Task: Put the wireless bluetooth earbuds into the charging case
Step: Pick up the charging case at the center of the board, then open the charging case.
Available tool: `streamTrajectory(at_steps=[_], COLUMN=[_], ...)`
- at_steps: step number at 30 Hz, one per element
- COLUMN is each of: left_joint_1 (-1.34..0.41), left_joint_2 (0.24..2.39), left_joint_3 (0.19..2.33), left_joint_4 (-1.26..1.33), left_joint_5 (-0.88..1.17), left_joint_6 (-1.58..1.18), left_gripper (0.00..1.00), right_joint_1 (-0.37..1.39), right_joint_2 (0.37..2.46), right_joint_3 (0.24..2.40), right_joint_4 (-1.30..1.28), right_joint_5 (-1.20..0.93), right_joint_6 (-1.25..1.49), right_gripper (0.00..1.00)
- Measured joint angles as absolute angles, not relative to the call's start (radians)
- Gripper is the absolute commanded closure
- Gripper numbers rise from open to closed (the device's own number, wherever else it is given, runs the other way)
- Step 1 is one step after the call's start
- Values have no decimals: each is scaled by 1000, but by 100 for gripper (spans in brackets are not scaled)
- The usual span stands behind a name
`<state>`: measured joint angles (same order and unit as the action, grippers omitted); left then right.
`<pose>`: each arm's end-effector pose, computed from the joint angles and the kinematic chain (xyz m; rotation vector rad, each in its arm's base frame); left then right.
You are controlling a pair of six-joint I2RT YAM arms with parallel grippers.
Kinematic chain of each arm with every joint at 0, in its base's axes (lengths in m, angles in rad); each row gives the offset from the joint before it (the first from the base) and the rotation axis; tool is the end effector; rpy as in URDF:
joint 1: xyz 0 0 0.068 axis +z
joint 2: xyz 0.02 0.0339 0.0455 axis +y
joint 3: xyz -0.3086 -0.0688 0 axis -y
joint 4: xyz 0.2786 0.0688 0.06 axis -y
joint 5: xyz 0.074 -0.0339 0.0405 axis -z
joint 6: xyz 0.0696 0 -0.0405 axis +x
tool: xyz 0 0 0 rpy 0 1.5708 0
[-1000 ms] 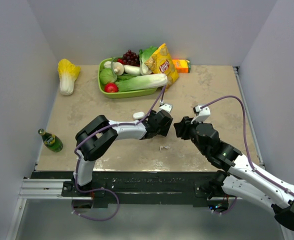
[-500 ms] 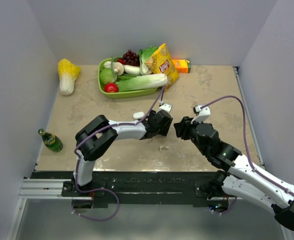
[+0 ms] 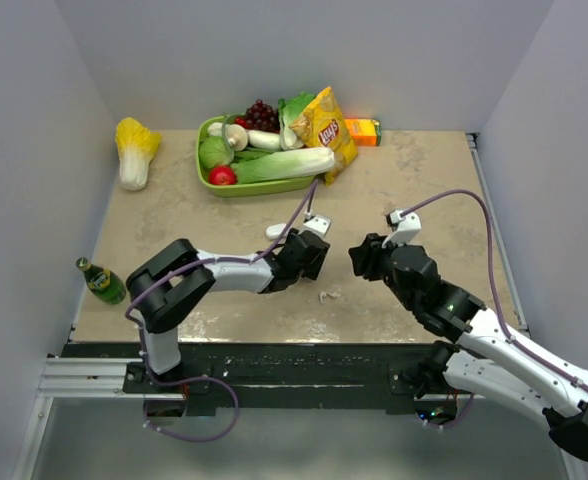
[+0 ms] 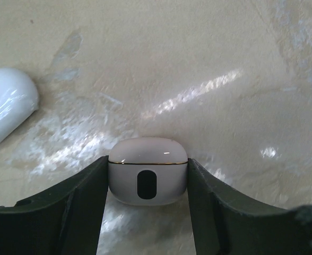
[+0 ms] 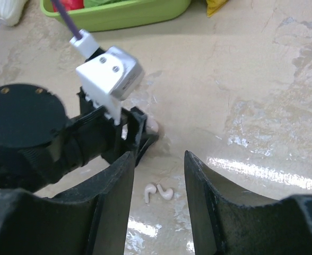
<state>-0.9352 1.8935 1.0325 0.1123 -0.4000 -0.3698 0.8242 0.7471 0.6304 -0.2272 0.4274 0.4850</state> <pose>0.2866 -0.3429 0.1399 0.4367 2.2163 -0.2331 0.1615 0.1320 0.3040 -0.0344 1.9115 0.4848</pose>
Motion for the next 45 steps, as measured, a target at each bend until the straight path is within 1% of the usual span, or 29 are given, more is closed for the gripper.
streamTrajectory(at_steps=[5, 7, 11, 13, 15, 17, 18, 20, 24, 28, 32, 34, 38, 45], left_joint_1=[-929, -924, -921, -921, -921, -921, -921, -921, -925, -936, -970, -998, -1047, -1084], left_joint_2=[1654, 1532, 1287, 1222, 1202, 1204, 1204, 1203, 1177, 1200, 1308, 1324, 1326, 1269], left_joint_3=[830, 743, 517, 375, 237, 138, 110, 84, 83, 71, 59, 53, 52, 52], left_joint_4=[239, 345, 650, 863, 1029, 1098, 1109, 1133, 1202, 1260, 1258, 1251, 1255, 1256], left_joint_5=[-414, -404, -331, -243, -163, -96, -69, -18, 41, 33, 14, 12, 11, 14], left_joint_6=[-315, -297, -272, -247, -234, -232, -232, -232, -218, -162, -64, -13, 76, 158], left_gripper=[100, 100, 100, 100, 100, 100, 98, 100, 100, 100, 100, 100, 100, 100], right_joint_1=[824, 824, 824, 824, 824, 824, 824, 824, 824, 838, 898, 928, 968, 976], right_joint_2=[746, 746, 787, 828, 879, 896, 897, 889, 871, 900, 951, 978, 1030, 1062], right_joint_3=[699, 725, 778, 813, 838, 838, 838, 838, 838, 855, 864, 866, 877, 879], right_joint_4=[-234, -221, -209, -210, -209, -220, -224, -224, -225, -244, -268, -274, -281, -282], right_joint_5=[426, 397, 285, 231, 177, 137, 129, 111, 78, 46, 35, 34, 36, 38], right_joint_6=[481, 476, 451, 436, 424, 418, 417, 414, 407, 402, 402, 404, 417, 443], right_gripper=[51, 51, 51, 51, 51, 51, 51, 51, 51, 51, 45, 43, 40, 39])
